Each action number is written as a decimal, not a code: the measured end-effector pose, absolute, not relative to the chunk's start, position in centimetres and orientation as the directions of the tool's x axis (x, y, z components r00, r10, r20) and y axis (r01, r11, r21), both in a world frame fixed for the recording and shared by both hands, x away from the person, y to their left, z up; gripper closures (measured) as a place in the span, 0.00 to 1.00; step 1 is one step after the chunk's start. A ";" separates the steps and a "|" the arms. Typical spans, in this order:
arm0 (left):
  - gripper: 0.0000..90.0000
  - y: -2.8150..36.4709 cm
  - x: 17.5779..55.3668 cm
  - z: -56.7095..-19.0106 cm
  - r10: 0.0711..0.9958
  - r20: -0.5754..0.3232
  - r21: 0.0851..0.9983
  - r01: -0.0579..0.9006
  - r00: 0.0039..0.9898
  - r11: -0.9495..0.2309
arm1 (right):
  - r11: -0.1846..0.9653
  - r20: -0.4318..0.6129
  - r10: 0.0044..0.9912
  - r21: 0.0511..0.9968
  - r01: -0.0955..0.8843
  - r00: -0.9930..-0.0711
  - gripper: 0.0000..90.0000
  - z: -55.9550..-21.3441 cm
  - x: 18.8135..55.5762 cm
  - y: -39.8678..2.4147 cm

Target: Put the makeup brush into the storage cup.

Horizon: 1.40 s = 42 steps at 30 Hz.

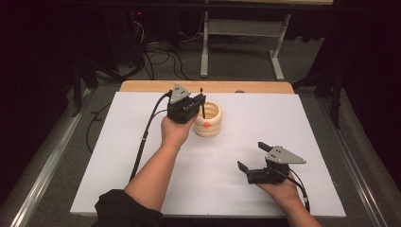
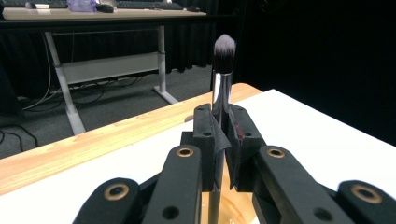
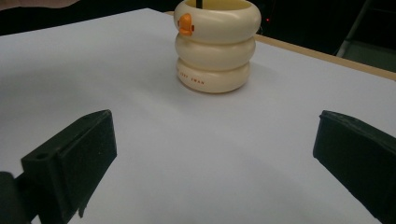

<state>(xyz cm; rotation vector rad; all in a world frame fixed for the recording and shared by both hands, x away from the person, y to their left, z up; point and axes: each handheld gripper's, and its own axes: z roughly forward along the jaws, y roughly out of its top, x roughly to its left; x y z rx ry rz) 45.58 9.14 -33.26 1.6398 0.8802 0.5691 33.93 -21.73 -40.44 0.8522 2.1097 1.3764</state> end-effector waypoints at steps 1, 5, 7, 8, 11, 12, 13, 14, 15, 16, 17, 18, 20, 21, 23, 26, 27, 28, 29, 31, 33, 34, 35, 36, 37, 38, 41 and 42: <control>0.93 9.1 45.6 -33.4 0.794 -0.082 0.964 0.251 0.603 -0.090 | 0.303 -0.056 0.720 0.922 0.241 -0.692 0.01 -40.4 33.9 -21.7; 0.93 9.1 45.6 -33.9 0.795 -0.083 0.962 0.257 0.601 -0.094 | 0.308 -0.060 0.718 0.921 0.239 -0.694 0.01 -40.5 33.9 -21.7; 0.93 9.0 45.6 -34.0 0.794 -0.082 0.961 0.260 0.602 -0.098 | 0.308 -0.059 0.718 0.920 0.241 -0.693 0.01 -40.5 33.9 -21.6; 0.93 8.9 45.6 -34.2 0.794 -0.077 0.960 0.261 0.602 -0.105 | 0.311 -0.060 0.719 0.919 0.243 -0.692 0.01 -40.5 33.9 -21.6; 0.93 8.7 45.6 -34.5 0.793 -0.070 0.957 0.265 0.606 -0.118 | 0.309 -0.055 0.719 0.918 0.247 -0.693 0.01 -40.6 33.9 -21.5; 0.93 8.7 45.6 -34.5 0.793 -0.067 0.956 0.266 0.605 -0.122 | 0.310 -0.057 0.718 0.919 0.245 -0.694 0.01 -40.6 33.9 -21.5; 0.93 8.6 45.6 -34.6 0.793 -0.065 0.955 0.268 0.606 -0.127 | 0.311 -0.059 0.716 0.919 0.243 -0.696 0.01 -40.6 33.9 -21.5; 0.92 8.5 45.6 -34.7 0.792 -0.062 0.954 0.268 0.608 -0.131 | 0.312 -0.060 0.714 0.919 0.241 -0.697 0.01 -40.6 33.9 -21.5; 0.93 8.4 45.6 -34.7 0.791 -0.058 0.954 0.268 0.609 -0.136 | 0.311 -0.058 0.715 0.919 0.242 -0.697 0.01 -40.6 33.9 -21.5; 0.93 8.3 45.5 -34.8 0.790 -0.053 0.953 0.268 0.610 -0.143 | 0.311 -0.059 0.716 0.919 0.242 -0.696 0.01 -40.6 33.9 -21.5; 0.93 8.3 45.5 -34.9 0.791 -0.051 0.952 0.268 0.610 -0.145 | 0.308 -0.057 0.715 0.921 0.240 -0.697 0.01 -40.7 33.9 -21.5; 0.93 8.3 45.5 -34.9 0.791 -0.052 0.953 0.268 0.610 -0.144 | 0.305 -0.054 0.714 0.922 0.240 -0.698 0.01 -40.7 34.0 -21.5; 0.93 8.3 45.5 -34.9 0.792 -0.052 0.953 0.268 0.609 -0.144 | 0.308 -0.053 0.713 0.919 0.245 -0.699 0.01 -40.7 34.0 -21.4; 0.93 8.3 45.5 -34.9 0.792 -0.051 0.953 0.267 0.608 -0.144 | 0.311 -0.055 0.713 0.918 0.245 -0.699 0.01 -40.7 34.0 -21.4; 0.93 8.3 45.6 -34.9 0.794 -0.051 0.953 0.268 0.605 -0.142 | 0.312 -0.054 0.713 0.918 0.247 -0.699 0.01 -40.7 33.9 -21.4; 0.93 8.4 45.7 -34.9 0.798 -0.052 0.951 0.274 0.600 -0.144 | 0.316 -0.056 0.714 0.915 0.251 -0.698 0.01 -40.7 33.9 -21.4; 0.92 8.5 45.7 -34.9 0.799 -0.055 0.951 0.276 0.599 -0.142 | 0.315 -0.056 0.715 0.915 0.250 -0.697 0.01 -40.7 33.9 -21.4; 0.93 8.5 45.7 -34.9 0.799 -0.057 0.950 0.279 0.599 -0.141 | 0.315 -0.058 0.716 0.916 0.248 -0.696 0.01 -40.7 33.9 -21.4; 0.93 8.5 45.7 -34.9 0.799 -0.057 0.949 0.280 0.599 -0.143 | 0.313 -0.059 0.717 0.917 0.246 -0.695 0.01 -40.7 33.9 -21.4; 0.92 8.5 45.7 -35.0 0.797 -0.057 0.948 0.282 0.601 -0.145 | 0.312 -0.058 0.718 0.917 0.247 -0.693 0.01 -40.7 33.9 -21.4; 0.92 8.5 45.8 -35.0 0.796 -0.055 0.947 0.285 0.603 -0.150 | 0.315 -0.057 0.717 0.916 0.250 -0.694 0.01 -40.7 33.9 -21.3; 0.92 8.5 45.7 -35.1 0.795 -0.055 0.945 0.288 0.604 -0.153 | 0.316 -0.062 0.716 0.917 0.245 -0.695 0.01 -40.7 33.9 -21.3; 0.92 8.4 45.8 -35.1 0.794 -0.054 0.944 0.289 0.606 -0.157 | 0.310 -0.054 0.716 0.918 0.248 -0.696 0.01 -40.7 33.9 -21.2; 0.92 8.4 45.7 -35.1 0.793 -0.054 0.944 0.289 0.607 -0.157 | 0.310 -0.055 0.712 0.919 0.243 -0.700 0.01 -40.8 33.9 -21.1; 0.92 8.4 45.7 -35.1 0.791 -0.056 0.944 0.289 0.609 -0.157 | 0.315 -0.058 0.712 0.917 0.244 -0.700 0.01 -40.7 33.9 -21.1; 0.92 8.3 45.7 -35.1 0.790 -0.056 0.944 0.289 0.611 -0.156 | 0.316 -0.061 0.708 0.918 0.239 -0.703 0.01 -40.8 33.9 -21.1; 0.87 8.4 45.7 -35.1 0.787 -0.046 0.947 0.277 0.615 -0.161 | 0.317 -0.059 0.709 0.917 0.243 -0.703 0.01 -40.8 33.9 -21.0; 0.77 8.4 45.7 -35.1 0.789 -0.043 0.947 0.276 0.613 -0.163 | 0.318 -0.061 0.705 0.918 0.238 -0.706 0.01 -40.8 33.9 -21.0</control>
